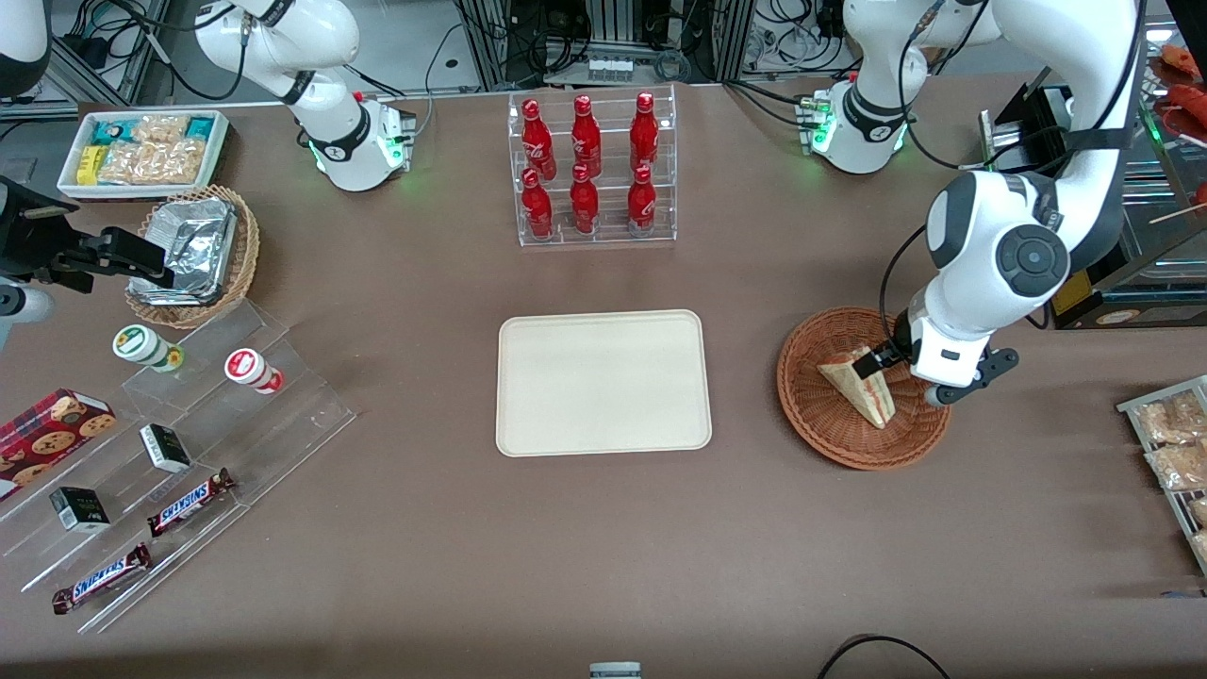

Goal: Place sandwich from basket to tray
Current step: 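Lower the left gripper onto the sandwich and close it on the wrapper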

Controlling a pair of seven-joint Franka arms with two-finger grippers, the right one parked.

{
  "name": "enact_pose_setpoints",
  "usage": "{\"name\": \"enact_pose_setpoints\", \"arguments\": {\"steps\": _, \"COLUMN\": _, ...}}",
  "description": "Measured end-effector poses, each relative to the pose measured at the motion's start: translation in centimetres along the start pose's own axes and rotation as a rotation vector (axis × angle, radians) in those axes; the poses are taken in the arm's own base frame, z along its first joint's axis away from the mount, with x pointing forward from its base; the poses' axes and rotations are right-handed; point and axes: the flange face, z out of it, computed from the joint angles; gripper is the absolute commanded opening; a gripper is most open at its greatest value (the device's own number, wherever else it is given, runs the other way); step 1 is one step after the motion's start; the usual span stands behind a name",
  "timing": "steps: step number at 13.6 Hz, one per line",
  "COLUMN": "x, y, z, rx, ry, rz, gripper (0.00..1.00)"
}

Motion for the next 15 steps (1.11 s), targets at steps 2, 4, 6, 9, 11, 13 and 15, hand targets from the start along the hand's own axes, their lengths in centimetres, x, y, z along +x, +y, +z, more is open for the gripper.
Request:
{"name": "enact_pose_setpoints", "arguments": {"steps": 2, "x": -0.1, "y": -0.2, "z": 0.8, "rx": -0.021, "ry": 0.02, "rz": -0.126, "gripper": 1.0}}
{"name": "enact_pose_setpoints", "arguments": {"steps": 4, "x": -0.2, "y": -0.3, "z": 1.3, "rx": -0.034, "ry": 0.029, "rz": -0.214, "gripper": 1.0}}
{"name": "enact_pose_setpoints", "arguments": {"steps": 6, "x": -0.4, "y": -0.5, "z": 2.3, "rx": -0.042, "ry": 0.035, "rz": -0.258, "gripper": 1.0}}
{"name": "enact_pose_setpoints", "arguments": {"steps": 9, "x": -1.0, "y": -1.2, "z": 4.3, "rx": -0.042, "ry": 0.034, "rz": -0.272, "gripper": 1.0}}
{"name": "enact_pose_setpoints", "arguments": {"steps": 11, "x": -1.3, "y": -1.2, "z": 5.3, "rx": -0.03, "ry": 0.023, "rz": -0.27, "gripper": 1.0}}
{"name": "enact_pose_setpoints", "arguments": {"steps": 13, "x": -1.6, "y": -1.0, "z": 6.1, "rx": -0.021, "ry": 0.014, "rz": -0.265, "gripper": 1.0}}
{"name": "enact_pose_setpoints", "arguments": {"steps": 15, "x": -2.0, "y": -0.6, "z": 6.5, "rx": -0.018, "ry": 0.008, "rz": -0.256, "gripper": 1.0}}
